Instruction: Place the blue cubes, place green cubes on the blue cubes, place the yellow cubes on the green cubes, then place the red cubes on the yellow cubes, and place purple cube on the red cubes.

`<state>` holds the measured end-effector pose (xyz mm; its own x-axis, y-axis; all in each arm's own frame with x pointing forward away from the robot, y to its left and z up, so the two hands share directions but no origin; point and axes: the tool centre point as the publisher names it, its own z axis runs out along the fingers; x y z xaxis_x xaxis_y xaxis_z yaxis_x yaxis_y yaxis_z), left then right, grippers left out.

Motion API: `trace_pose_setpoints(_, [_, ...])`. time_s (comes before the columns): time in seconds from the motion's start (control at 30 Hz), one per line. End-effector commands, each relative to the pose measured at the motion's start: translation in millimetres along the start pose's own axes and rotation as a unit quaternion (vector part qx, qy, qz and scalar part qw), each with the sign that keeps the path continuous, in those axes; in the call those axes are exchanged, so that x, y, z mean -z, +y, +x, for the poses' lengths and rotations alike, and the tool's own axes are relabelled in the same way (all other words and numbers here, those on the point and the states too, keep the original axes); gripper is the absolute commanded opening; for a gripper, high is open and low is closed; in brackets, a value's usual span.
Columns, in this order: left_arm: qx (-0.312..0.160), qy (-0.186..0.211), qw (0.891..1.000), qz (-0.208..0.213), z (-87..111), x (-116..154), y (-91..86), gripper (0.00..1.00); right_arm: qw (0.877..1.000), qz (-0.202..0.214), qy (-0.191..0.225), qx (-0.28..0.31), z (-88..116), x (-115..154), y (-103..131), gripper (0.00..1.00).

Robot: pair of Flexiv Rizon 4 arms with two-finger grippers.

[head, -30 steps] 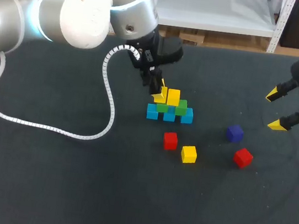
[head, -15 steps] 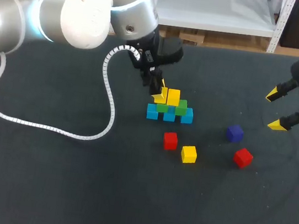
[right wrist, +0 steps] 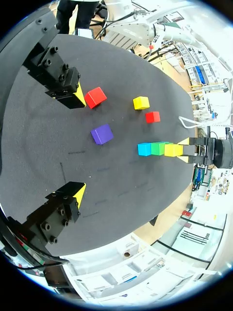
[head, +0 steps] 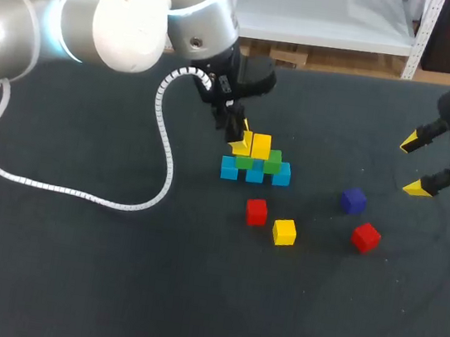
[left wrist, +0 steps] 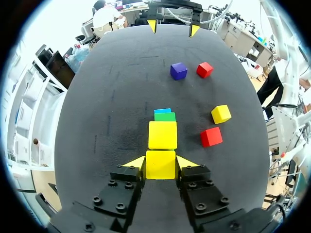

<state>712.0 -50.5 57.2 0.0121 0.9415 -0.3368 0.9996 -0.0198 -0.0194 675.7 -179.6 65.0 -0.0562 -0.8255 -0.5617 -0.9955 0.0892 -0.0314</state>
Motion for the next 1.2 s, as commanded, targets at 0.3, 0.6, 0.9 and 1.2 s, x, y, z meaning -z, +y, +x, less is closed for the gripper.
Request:
trace_pose_setpoints(0.3, [0.0, 0.002, 1.0, 0.005, -0.4, 0, 4.3, 0.6, 1.0, 0.0, -0.001, 0.0, 0, 0, 0, 1.0])
trace_pose_setpoints(0.6, [-0.002, -0.011, 1.0, -0.003, 6.2, 21, -8.1, 0.84, 1.0, 0.0, -0.001, 0.0, 0, 0, 0, 1.0])
trace_pose_setpoints(0.9, [0.005, -0.003, 1.0, -0.008, 30.5, 34, -21.9, 0.42, 1.0, 0.0, -0.001, 0.0, 0, 0, 0, 1.0])
trace_pose_setpoints(1.2, [-0.019, -0.001, 1.0, 0.007, 29.4, 18, -13.5, 0.0, 1.0, 0.0, -0.001, 0.0, 0, 0, 0, 1.0])
